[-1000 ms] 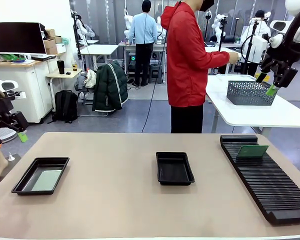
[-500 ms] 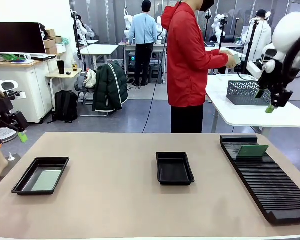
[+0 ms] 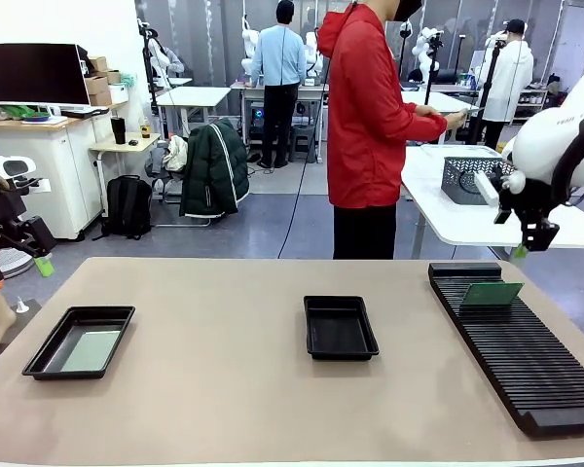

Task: Inspect and transfer BCBs to ESD trays.
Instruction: Pick up the Blank PCB from the PCB Rack and place it in the right ESD tray.

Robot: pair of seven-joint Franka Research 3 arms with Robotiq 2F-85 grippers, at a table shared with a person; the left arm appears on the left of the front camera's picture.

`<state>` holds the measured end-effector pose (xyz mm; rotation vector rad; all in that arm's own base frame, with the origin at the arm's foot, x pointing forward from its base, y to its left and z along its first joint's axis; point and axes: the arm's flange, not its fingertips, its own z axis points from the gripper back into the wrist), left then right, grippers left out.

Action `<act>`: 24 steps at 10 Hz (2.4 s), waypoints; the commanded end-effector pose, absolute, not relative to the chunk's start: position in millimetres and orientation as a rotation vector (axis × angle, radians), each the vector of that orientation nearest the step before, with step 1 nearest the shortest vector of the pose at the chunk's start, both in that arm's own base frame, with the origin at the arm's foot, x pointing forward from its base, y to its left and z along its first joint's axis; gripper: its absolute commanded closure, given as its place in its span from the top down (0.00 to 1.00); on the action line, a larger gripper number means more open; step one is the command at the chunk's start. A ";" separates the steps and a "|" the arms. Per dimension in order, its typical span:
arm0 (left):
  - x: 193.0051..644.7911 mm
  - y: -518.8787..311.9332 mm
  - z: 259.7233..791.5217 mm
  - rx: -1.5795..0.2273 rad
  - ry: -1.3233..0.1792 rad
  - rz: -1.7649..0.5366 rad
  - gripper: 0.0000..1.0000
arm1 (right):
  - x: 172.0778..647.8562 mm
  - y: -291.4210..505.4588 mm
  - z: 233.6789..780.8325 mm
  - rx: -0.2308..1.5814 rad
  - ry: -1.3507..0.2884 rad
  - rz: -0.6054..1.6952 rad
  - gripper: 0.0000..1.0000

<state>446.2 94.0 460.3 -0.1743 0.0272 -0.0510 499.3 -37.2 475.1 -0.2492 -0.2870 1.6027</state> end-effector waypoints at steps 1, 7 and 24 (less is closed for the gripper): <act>445.3 94.5 458.3 -0.181 0.017 -0.058 1.00 | 503.9 -42.5 451.9 -0.274 -0.239 1.596 1.00; 445.3 94.5 458.3 -0.181 0.017 -0.058 1.00 | 526.9 -44.5 385.1 -0.213 -0.173 1.609 1.00; 445.3 94.5 458.3 -0.181 0.017 -0.058 1.00 | 533.4 -53.9 355.7 -0.114 -0.148 1.576 0.90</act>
